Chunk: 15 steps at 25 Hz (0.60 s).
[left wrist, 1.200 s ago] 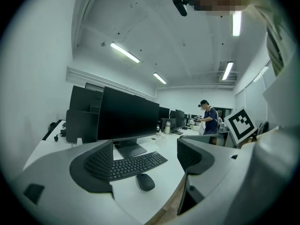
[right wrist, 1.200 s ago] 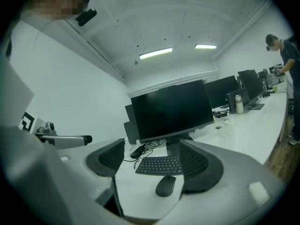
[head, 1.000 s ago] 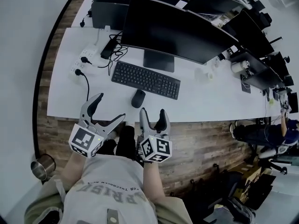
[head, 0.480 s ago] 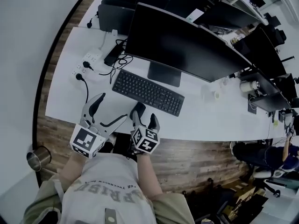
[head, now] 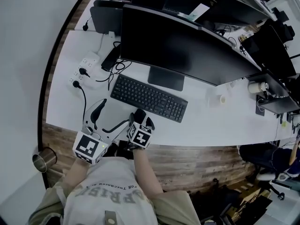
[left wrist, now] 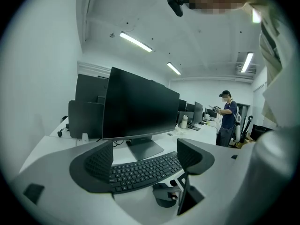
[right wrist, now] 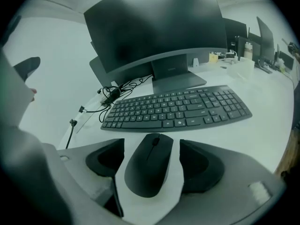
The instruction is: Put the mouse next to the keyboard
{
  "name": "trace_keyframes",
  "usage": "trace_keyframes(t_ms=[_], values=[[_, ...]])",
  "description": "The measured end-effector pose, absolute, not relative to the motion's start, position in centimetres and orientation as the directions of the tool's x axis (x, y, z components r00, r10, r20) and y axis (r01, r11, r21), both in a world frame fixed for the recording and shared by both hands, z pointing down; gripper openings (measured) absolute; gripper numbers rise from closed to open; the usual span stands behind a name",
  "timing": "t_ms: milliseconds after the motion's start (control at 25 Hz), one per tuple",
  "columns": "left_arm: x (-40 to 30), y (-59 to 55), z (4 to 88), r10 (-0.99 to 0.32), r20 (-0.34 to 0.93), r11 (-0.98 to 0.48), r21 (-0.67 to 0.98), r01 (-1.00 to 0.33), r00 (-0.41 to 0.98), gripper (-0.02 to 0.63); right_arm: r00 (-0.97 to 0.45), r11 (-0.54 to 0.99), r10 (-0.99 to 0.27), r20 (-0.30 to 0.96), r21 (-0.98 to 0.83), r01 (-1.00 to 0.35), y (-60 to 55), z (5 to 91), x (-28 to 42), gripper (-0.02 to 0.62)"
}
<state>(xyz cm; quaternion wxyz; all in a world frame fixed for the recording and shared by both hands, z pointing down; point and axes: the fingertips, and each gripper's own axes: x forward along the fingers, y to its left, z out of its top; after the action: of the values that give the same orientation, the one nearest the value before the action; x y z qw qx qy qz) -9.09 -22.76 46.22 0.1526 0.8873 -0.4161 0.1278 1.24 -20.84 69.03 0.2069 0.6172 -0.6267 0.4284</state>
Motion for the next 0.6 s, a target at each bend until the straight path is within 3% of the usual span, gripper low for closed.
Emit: trace_keyframes(t_ms=[440,600], values=[[-8.9,-24.8,46.6,-0.712,0.37,-0.583,0.161,-0.796,0.597,0.408,-0.14,-0.107,-0.503,0.853,-0.222,-0.969,-21.0,71.5,0.5,0.357],[-9.3,-24.9,47.3,-0.717,0.386,-0.561,0.173,-0.809,0.58,0.408,-0.13,-0.102,-0.503,0.854,-0.208,-0.973,-21.0,71.5,0.7,0.327]])
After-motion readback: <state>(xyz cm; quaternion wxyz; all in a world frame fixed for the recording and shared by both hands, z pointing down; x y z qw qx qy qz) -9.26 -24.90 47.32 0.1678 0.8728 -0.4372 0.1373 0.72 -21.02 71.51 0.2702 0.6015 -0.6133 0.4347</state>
